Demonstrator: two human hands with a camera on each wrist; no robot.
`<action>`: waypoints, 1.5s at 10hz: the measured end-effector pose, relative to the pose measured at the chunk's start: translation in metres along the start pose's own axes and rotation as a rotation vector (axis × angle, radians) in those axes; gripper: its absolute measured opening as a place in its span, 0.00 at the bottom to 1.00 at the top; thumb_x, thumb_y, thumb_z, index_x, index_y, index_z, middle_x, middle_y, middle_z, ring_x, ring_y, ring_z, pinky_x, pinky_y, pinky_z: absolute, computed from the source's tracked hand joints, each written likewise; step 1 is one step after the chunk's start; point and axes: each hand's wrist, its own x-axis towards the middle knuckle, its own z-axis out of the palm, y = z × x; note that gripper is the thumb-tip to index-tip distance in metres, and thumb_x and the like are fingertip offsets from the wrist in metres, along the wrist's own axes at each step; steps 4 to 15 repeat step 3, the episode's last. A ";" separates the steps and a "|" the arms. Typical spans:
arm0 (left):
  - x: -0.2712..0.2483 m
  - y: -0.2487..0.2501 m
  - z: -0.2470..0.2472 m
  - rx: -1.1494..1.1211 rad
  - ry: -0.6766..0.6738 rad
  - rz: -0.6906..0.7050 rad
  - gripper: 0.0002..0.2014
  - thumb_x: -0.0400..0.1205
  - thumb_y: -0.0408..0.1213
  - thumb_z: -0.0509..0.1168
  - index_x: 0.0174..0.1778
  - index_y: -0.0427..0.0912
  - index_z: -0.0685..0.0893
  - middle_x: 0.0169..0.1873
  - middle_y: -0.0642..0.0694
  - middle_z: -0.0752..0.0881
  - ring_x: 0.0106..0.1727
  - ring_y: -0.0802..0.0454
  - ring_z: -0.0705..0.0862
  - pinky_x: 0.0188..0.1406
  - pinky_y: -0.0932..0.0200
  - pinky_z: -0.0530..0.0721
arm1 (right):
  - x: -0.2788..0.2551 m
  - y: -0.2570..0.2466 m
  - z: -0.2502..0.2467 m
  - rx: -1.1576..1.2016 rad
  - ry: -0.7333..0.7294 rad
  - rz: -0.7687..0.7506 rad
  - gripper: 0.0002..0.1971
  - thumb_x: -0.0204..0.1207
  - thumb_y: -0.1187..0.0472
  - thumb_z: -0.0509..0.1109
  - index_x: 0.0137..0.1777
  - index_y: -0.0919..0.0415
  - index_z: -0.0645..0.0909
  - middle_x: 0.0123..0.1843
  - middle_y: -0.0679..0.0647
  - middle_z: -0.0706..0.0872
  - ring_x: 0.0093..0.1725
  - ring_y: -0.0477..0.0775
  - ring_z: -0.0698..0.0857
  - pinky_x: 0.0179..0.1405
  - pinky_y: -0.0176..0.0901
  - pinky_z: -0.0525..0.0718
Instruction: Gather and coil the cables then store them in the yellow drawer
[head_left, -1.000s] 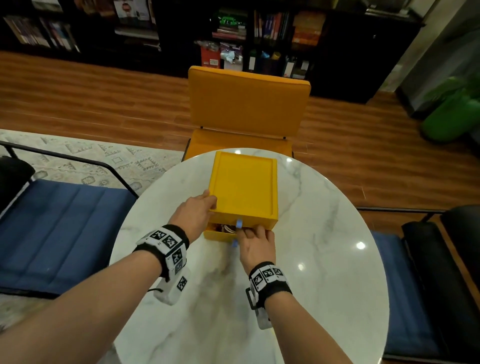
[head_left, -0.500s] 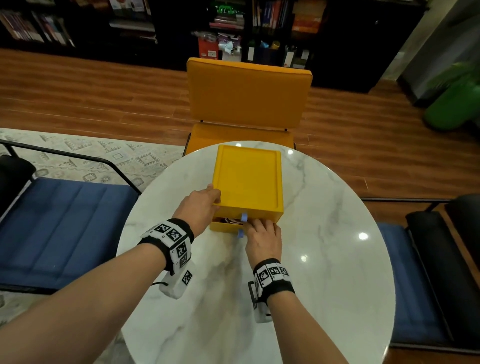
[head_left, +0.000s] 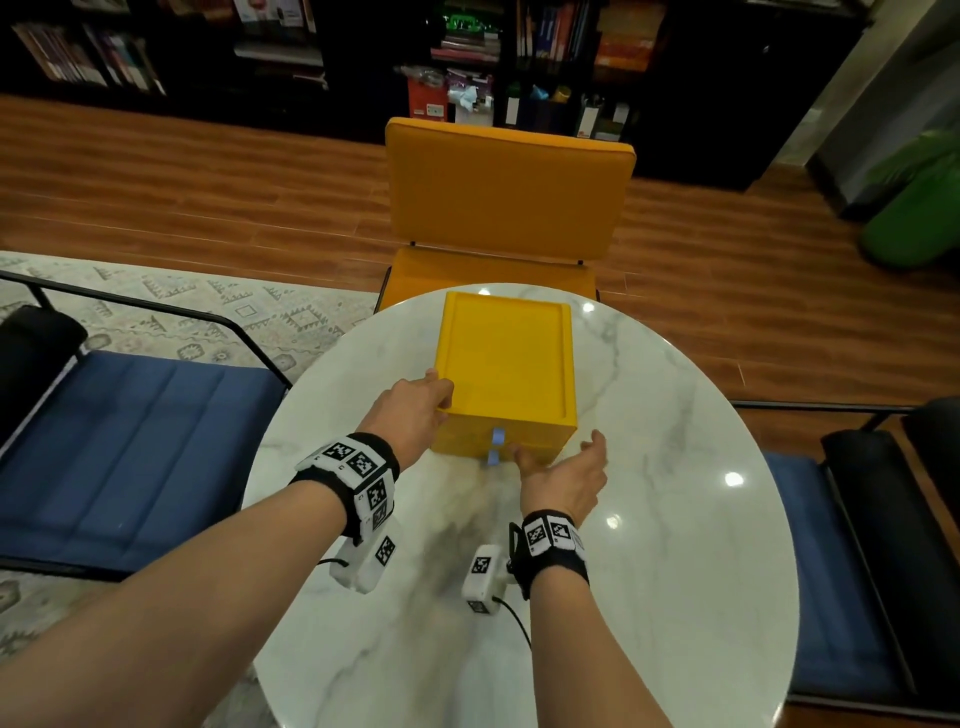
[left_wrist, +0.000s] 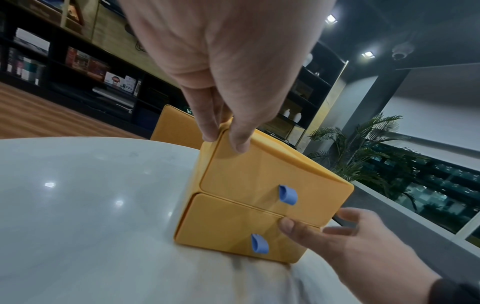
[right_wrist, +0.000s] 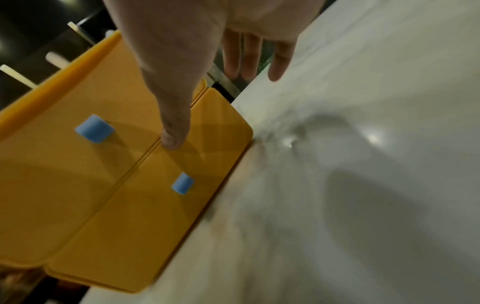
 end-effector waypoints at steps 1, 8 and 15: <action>-0.001 -0.001 0.000 0.004 -0.008 0.005 0.05 0.85 0.35 0.66 0.54 0.38 0.82 0.77 0.33 0.80 0.60 0.30 0.88 0.55 0.40 0.86 | 0.010 0.008 -0.007 -0.166 -0.217 -0.121 0.36 0.67 0.39 0.78 0.68 0.57 0.71 0.65 0.58 0.83 0.64 0.63 0.78 0.58 0.60 0.82; -0.019 -0.022 0.007 -0.185 -0.039 0.030 0.24 0.83 0.39 0.71 0.75 0.48 0.75 0.82 0.41 0.74 0.75 0.40 0.80 0.69 0.47 0.81 | 0.019 0.045 -0.053 -0.379 -0.508 -0.225 0.24 0.78 0.45 0.70 0.71 0.54 0.76 0.69 0.54 0.79 0.68 0.58 0.77 0.66 0.54 0.79; -0.019 -0.022 0.007 -0.185 -0.039 0.030 0.24 0.83 0.39 0.71 0.75 0.48 0.75 0.82 0.41 0.74 0.75 0.40 0.80 0.69 0.47 0.81 | 0.019 0.045 -0.053 -0.379 -0.508 -0.225 0.24 0.78 0.45 0.70 0.71 0.54 0.76 0.69 0.54 0.79 0.68 0.58 0.77 0.66 0.54 0.79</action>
